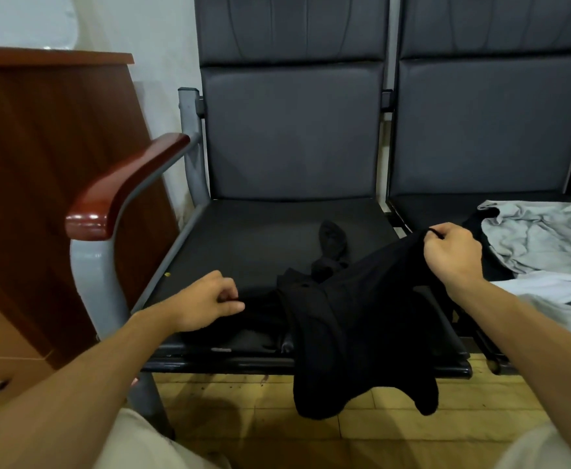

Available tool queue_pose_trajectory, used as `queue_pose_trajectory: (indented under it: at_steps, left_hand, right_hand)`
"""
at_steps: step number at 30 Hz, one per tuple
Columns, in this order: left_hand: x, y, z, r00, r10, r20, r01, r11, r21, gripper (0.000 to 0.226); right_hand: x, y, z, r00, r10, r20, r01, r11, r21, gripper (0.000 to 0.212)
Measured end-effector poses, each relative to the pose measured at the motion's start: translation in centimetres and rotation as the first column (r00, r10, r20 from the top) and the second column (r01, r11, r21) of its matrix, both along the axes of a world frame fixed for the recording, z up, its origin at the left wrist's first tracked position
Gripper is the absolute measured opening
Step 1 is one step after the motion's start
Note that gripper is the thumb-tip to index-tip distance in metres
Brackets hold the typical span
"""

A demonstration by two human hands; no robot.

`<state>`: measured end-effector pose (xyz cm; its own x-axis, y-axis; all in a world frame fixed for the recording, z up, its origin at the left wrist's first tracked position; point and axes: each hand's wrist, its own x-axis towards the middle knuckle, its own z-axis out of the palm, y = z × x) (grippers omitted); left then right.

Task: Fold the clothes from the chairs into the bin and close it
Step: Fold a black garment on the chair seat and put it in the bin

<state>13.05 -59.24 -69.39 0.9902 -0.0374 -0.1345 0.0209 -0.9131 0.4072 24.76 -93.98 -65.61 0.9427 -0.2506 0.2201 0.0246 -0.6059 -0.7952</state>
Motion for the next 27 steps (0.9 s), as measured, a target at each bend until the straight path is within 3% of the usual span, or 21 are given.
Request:
queue_pose_trajectory:
  at_steps: [3,5,7,10,14,18,22,24,26,27]
  left_hand:
    - [0.6,-1.4,0.7,0.944,0.131,0.302,-0.077,0.980,-0.185,0.011]
    - [0.8,-2.8,1.4,0.886,0.246,0.394,-0.121,0.941,-0.315,0.009]
    - [1.2,-3.4,1.7,0.852,0.317,0.417,-0.153,0.912,-0.381,0.010]
    - [1.5,-2.7,1.3,0.819,0.385,0.425,-0.244,0.905,-0.350,0.009]
    - [1.2,-1.4,1.1,0.746,0.515,0.423,-0.460,0.857,-0.231,0.026]
    - [0.8,-1.0,1.3,0.659,0.645,0.387,-0.596,0.762,-0.254,0.032]
    - [0.9,-0.5,1.0,0.726,0.563,0.395,-0.561,0.817,-0.133,0.025]
    - [1.2,-0.6,0.7,0.772,0.510,0.380,-0.492,0.857,-0.152,0.015]
    - [1.4,-0.9,0.9,0.799,0.482,0.359,-0.432,0.876,-0.216,0.008]
    - [1.4,-1.1,1.2,0.810,0.472,0.348,-0.402,0.879,-0.256,0.007]
  right_hand:
    - [-0.1,0.3,0.1,0.999,0.028,0.018,-0.028,1.000,-0.009,0.029]
    - [-0.1,0.6,0.2,0.998,0.050,0.027,-0.050,0.999,-0.001,0.028]
    - [-0.2,0.7,0.2,0.998,0.057,0.030,-0.057,0.998,0.005,0.027]
    - [-0.3,0.5,0.2,0.998,0.054,0.044,-0.055,0.998,0.020,0.024]
    - [-0.2,-0.4,-0.1,0.996,0.061,0.065,-0.055,0.994,-0.092,0.020]
    - [-0.3,-0.7,-0.3,0.996,0.093,0.015,-0.089,0.983,-0.161,0.019]
    - [-0.7,-0.3,0.0,0.981,0.173,-0.088,-0.189,0.958,-0.216,0.024]
    - [-1.1,0.1,0.0,0.960,0.258,-0.105,-0.275,0.938,-0.210,0.018]
    - [-1.4,0.4,0.5,0.925,0.359,-0.122,-0.372,0.922,-0.107,0.013]
    - [-1.5,0.3,1.0,0.889,0.436,-0.141,-0.436,0.899,0.028,0.014]
